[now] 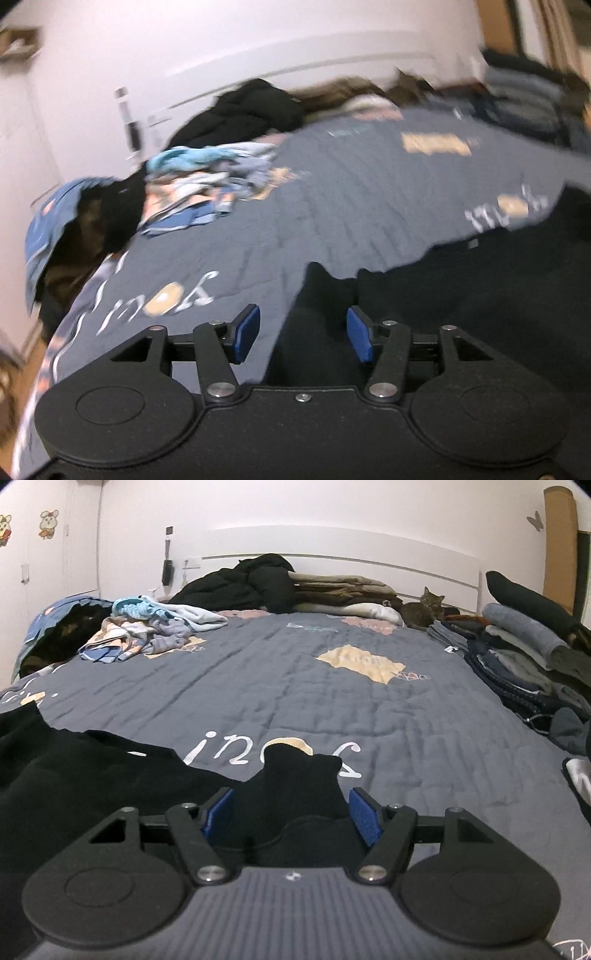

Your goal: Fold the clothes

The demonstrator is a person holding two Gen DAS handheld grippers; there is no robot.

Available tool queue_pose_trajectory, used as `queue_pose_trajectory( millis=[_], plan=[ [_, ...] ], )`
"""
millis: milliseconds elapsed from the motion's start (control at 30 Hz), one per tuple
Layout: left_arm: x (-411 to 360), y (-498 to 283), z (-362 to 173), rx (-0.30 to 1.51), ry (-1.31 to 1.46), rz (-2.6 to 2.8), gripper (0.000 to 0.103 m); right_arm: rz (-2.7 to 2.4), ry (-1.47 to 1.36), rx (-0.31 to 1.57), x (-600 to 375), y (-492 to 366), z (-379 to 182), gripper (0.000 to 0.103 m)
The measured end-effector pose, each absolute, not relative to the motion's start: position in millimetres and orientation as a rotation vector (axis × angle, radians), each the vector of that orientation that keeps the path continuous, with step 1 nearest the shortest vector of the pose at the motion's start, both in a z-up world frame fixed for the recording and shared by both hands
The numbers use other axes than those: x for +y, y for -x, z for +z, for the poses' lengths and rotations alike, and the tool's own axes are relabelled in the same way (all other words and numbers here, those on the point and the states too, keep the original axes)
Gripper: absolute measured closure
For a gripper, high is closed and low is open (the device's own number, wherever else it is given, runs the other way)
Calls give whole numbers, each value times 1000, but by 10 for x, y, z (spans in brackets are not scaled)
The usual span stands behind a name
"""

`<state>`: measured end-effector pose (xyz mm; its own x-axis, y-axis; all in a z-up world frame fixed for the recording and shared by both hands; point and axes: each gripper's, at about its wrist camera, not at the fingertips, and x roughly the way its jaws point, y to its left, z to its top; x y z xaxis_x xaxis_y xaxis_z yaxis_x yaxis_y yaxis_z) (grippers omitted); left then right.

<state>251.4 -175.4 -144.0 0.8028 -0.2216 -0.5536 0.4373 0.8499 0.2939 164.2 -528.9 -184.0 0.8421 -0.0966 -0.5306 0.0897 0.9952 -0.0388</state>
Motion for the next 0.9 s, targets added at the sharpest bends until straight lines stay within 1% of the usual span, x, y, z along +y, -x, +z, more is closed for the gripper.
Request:
queue_pose_trajectory(
  millis=[33, 67, 100, 133, 167, 200, 267, 333, 433, 500, 533, 567, 600, 633, 667, 700, 767, 867, 900],
  plan=[
    [-1833, -2556, -1511, 533, -475, -377, 51, -105, 13, 560, -5290, -1649, -1852, 49],
    [-1890, -2594, -1584, 546, -509, -391, 51, -114, 16, 559, -5294, -1652, -1858, 67],
    [-1941, -2630, -1654, 558, -540, -399, 51, -120, 10, 559, -5309, -1657, -1860, 78],
    [-1972, -2661, -1713, 573, -563, -397, 54, -126, 4, 559, -5323, -1662, -1863, 79],
    [-1988, -2696, -1760, 593, -586, -397, 73, -133, -2, 560, -5338, -1667, -1865, 83],
    [-1962, -2731, -1768, 604, -581, -394, 85, -139, -8, 560, -5353, -1672, -1867, 86],
    [-1794, -2804, -1660, 604, -475, -391, 90, -162, -41, 540, -5399, -1656, -1847, 89],
    [-1560, -2885, -1521, 589, -318, -373, 91, -187, -87, 508, -5474, -1629, -1818, 90],
    [-1095, -3053, -1381, 593, 49, -387, 91, -223, -157, 459, -5603, -1592, -1778, 91],
    [-940, -3153, -1442, 623, 171, -378, 90, -247, -203, 426, -5688, -1567, -1751, 92],
    [-944, -3198, -1520, 651, 163, -370, 87, -254, -220, 418, -5722, -1564, -1752, 92],
    [-993, -3242, -1613, 690, 124, -359, 82, -252, -222, 431, -5731, -1587, -1789, 92],
    [-1042, -3287, -1707, 728, 84, -348, 80, -249, -224, 444, -5740, -1610, -1827, 92],
    [-1073, -3309, -1766, 752, 55, -340, 74, -246, -225, 457, -5749, -1632, -1865, 91],
    [-1059, -3275, -1734, 739, 57, -337, 69, -244, -227, 470, -5759, -1655, -1902, 91],
    [-1044, -3240, -1702, 726, 58, -334, 67, -241, -228, 483, -5768, -1678, -1940, 90],
    [-1004, -3158, -1625, 701, 63, -330, 55, -236, -231, 509, -5786, -1724, -2015, 89],
    [-825, -2866, -1372, 681, 58, -373, 54, -208, -241, 526, -5758, -1701, -1933, 88],
    [-757, -2726, -1302, 678, 34, -403, 54, -197, -245, 529, -5742, -1684, -1885, 85]
  ],
)
